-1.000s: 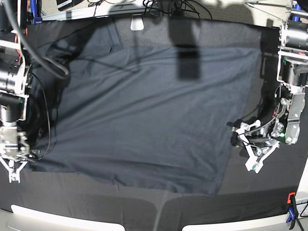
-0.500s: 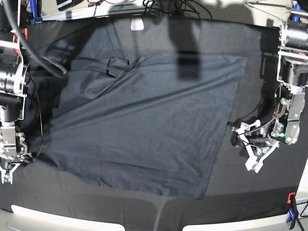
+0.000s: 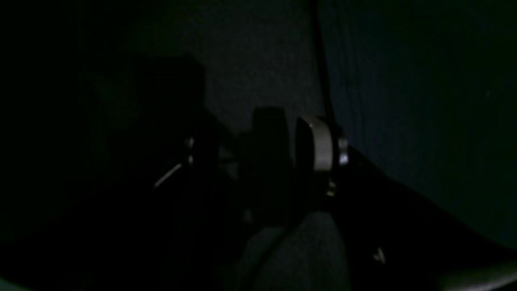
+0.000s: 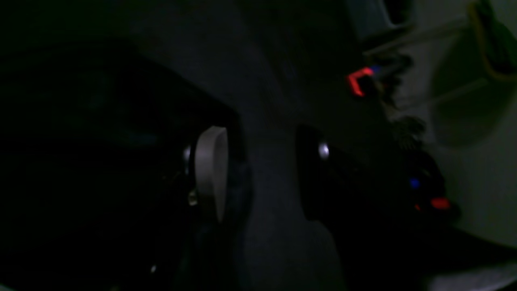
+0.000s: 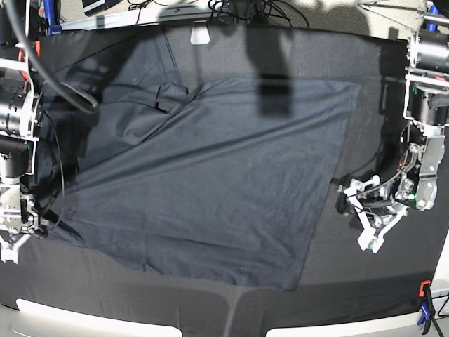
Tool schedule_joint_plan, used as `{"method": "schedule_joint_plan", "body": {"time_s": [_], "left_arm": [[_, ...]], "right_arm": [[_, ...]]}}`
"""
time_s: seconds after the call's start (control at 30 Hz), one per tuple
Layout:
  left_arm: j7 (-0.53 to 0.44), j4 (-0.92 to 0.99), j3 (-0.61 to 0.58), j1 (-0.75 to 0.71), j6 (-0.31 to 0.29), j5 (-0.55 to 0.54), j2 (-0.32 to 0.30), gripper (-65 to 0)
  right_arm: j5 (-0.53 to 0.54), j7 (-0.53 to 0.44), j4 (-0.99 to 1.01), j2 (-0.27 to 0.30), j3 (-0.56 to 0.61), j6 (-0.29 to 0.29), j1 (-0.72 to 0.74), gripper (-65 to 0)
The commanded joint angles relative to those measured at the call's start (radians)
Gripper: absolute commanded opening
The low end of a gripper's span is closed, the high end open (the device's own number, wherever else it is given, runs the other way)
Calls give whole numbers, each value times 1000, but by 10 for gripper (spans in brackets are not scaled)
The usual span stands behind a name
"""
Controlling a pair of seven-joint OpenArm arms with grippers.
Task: Layout the t-shirt on the table in an organized manner, then fold the t-shirt properly
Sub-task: 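Drag the shirt edge outward with the right gripper to straighten it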
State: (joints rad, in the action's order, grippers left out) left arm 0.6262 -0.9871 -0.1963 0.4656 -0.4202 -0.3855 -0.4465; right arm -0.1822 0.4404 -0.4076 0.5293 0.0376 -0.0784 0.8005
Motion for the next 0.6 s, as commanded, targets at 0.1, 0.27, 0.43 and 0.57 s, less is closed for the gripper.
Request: {"method": "schedule_joint_plan", "body": {"time_s": [0.1,0.27,0.43,0.57], "left_arm": [[-40,-14,6,31,0,-9,-14,-364],[-40,-14,6,31,0,-8,-14,-364],[-40,-14,6,31,0,-9,-14,-364],[-40,-14,6,31,-41,-9,-14,-364]], "right_arm": [[100,14,-85,17,-2,117,41,-381],[265,93,-146,17,-2,351,41,-381],[431,177,-161,17,-2,596,41,-381],[577,238,-163,19,-7,760,39,-383]]}}
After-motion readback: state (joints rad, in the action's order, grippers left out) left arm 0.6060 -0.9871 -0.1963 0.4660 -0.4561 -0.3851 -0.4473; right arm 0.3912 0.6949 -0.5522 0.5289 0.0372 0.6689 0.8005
